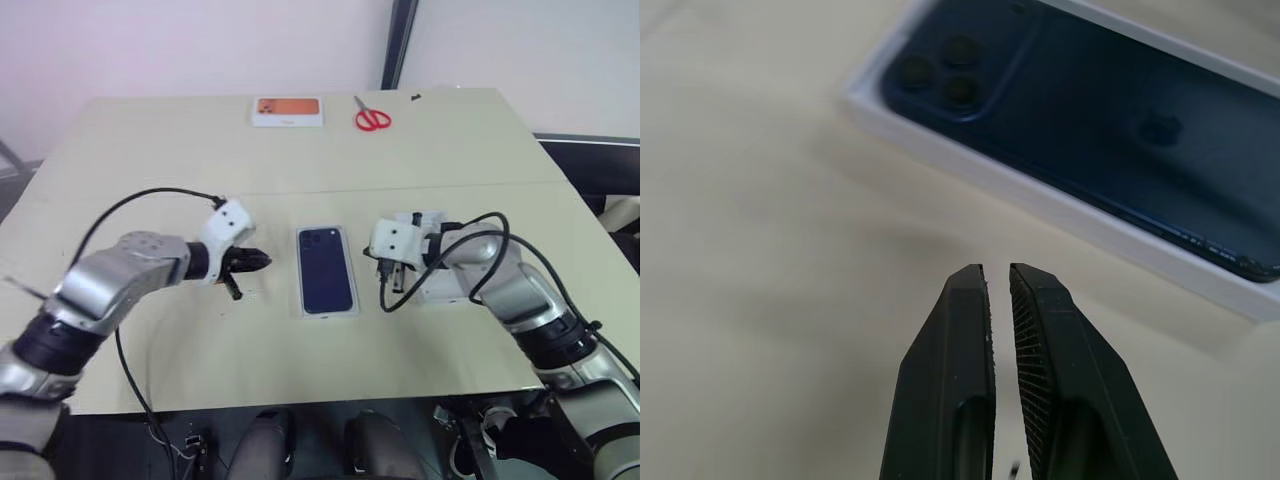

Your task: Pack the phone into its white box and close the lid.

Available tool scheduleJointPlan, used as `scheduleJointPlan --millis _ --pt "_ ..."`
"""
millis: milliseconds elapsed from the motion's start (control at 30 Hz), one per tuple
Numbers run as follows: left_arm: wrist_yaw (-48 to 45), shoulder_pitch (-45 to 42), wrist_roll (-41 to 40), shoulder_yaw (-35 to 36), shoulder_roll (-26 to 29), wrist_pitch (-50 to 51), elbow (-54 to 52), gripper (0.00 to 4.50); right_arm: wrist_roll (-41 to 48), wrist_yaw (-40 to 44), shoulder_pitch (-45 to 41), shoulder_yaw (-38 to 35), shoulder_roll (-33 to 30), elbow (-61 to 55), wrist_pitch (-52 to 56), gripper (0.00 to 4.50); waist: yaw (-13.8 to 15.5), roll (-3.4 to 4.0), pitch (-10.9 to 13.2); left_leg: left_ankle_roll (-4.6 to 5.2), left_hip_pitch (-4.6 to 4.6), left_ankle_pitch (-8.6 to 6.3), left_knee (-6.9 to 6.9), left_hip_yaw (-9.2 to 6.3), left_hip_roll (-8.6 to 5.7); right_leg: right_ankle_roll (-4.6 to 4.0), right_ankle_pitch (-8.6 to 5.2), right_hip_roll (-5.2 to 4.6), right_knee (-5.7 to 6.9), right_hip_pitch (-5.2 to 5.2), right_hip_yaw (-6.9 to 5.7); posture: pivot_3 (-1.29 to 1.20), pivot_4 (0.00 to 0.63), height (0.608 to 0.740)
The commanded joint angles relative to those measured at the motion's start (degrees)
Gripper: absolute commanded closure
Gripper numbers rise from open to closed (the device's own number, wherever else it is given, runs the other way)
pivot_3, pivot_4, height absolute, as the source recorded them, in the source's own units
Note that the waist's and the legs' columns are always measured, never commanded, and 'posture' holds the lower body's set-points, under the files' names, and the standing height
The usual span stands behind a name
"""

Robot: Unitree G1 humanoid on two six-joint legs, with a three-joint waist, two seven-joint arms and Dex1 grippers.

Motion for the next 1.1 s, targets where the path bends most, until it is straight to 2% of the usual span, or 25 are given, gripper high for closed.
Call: scheduleJointPlan --millis 33,200,533,733,1100 --pt "-5.43 -2.50 6.16 -2.96 -1.69 -1.71 1.91 4.03 -1.73 0.22 -0.40 0.99 0.08 -1.30 -1.60 4.50 -0.03 0.00 0.00 0.00 0.00 0.00 0.01 0.00 0.00 0.00 0.00 0.00 0.01 -0.01 0.01 0.00 0.150 0.740" --pt "-7.28 -4.70 10.86 -4.25 -8.23 -1.16 4.89 4.03 -3.31 0.44 0.22 2.62 0.47 -2.11 -1.84 4.50 0.27 -0.01 0.01 0.04 -0.01 -0.02 0.10 -0.02 0.00 0.01 0.00 -0.01 0.05 0.01 -0.01 0.00 0.150 0.740" --pt "-10.19 -4.08 15.81 -6.45 -16.29 0.65 2.79 4.03 -2.14 2.86 2.99 1.39 -0.83 -6.92 -0.14 4.50 0.48 0.00 0.00 0.06 -0.01 -0.03 0.18 -0.03 0.00 0.01 0.00 -0.04 0.10 0.05 -0.02 0.00 0.150 0.740" --pt "-11.18 -4.35 17.84 -7.93 -21.51 0.92 1.67 4.03 -0.92 5.41 7.34 -1.75 -5.18 -12.55 1.96 4.50 1.75 0.01 -0.01 0.13 -0.01 -0.07 0.26 -0.03 -0.02 0.02 0.00 -0.06 0.09 0.10 -0.03 0.00 0.150 0.740" --pt "-13.20 -6.30 21.43 -10.62 -29.33 -0.47 3.75 4.03 -0.54 7.35 14.38 -7.43 -11.61 -19.49 6.23 4.50 1.58 0.04 -0.03 0.16 0.02 -0.09 0.28 -0.03 -0.02 0.02 0.00 -0.06 0.05 0.20 -0.03 0.00 0.150 0.740"
